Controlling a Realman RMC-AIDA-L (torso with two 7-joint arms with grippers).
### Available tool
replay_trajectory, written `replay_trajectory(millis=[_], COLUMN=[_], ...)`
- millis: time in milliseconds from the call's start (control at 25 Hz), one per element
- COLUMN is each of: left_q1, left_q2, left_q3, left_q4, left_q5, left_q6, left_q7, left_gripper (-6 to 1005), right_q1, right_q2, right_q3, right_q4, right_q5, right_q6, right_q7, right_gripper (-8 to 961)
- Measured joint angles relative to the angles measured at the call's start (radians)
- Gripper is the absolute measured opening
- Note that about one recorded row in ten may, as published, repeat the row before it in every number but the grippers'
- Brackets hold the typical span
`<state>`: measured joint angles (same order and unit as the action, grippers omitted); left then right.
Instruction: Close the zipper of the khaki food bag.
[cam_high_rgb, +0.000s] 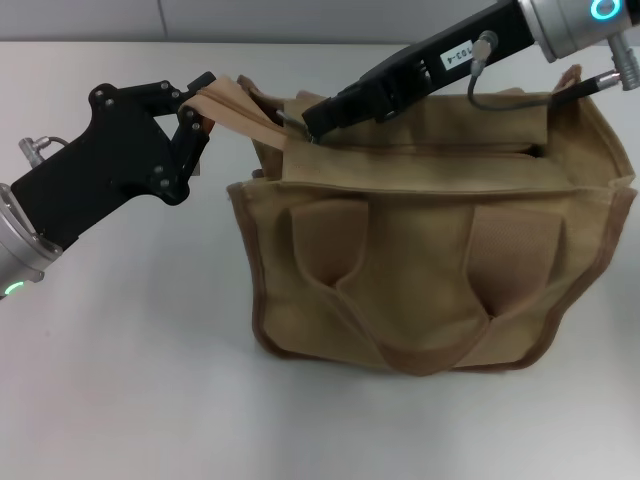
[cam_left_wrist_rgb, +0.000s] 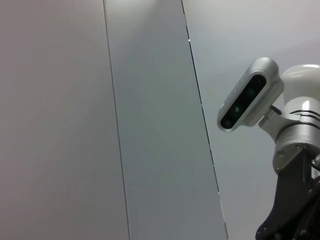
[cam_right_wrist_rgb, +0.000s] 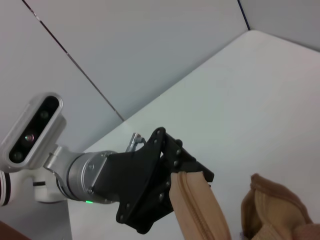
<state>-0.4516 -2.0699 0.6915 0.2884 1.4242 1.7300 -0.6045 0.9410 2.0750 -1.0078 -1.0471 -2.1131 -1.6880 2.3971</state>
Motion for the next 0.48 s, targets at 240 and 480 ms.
replay_trajectory(millis=[240,480], left_q1=[0.000,-0.002], left_q2=[0.001,0.001], left_q3=[0.000,0.000], left_q4=[0.000,0.000], left_q5=[0.000,0.000], left_q6=[-0.001,0.001], left_q7=[0.000,0.000], left_gripper=[65,66], right_q1=[-0.018,0.007], right_q2=[-0.005,-0.007], right_q3=[0.013,0.019], right_q4=[-0.025,0.045], right_q5=[0.007,0.009], right_q6=[0.000,0.012], right_q7=[0.002,0.001], right_gripper=[-1,58])
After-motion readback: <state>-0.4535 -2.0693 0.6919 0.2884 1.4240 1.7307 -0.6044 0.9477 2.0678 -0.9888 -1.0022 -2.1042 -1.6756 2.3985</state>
